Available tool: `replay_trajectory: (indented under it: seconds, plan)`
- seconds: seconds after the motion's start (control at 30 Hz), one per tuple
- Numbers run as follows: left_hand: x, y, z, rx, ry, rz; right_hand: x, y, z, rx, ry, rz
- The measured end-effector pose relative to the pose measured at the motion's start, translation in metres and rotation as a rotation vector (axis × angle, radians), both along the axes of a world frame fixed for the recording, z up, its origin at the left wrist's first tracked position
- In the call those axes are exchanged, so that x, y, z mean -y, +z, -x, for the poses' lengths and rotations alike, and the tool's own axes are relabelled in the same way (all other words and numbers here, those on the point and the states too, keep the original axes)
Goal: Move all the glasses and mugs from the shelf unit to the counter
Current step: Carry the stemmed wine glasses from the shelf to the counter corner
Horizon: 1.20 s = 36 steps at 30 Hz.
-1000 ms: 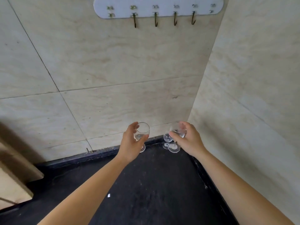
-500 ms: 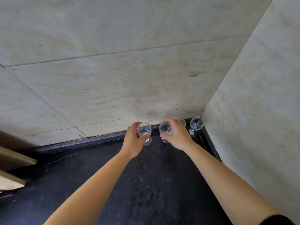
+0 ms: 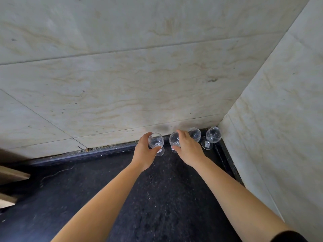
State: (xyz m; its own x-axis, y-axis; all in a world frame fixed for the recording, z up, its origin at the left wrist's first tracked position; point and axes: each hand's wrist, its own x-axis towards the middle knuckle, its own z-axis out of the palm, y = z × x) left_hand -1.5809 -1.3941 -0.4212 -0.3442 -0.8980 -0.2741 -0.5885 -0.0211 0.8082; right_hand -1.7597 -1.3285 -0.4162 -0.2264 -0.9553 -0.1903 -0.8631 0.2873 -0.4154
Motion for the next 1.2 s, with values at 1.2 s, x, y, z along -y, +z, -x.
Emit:
replay_trajectory:
  seconds: [1.2]
  plan:
    - [-0.063,0.272,-0.130,0.434,0.193,1.022,-0.009,0.250,-0.058,-0.098,0.183,0.709]
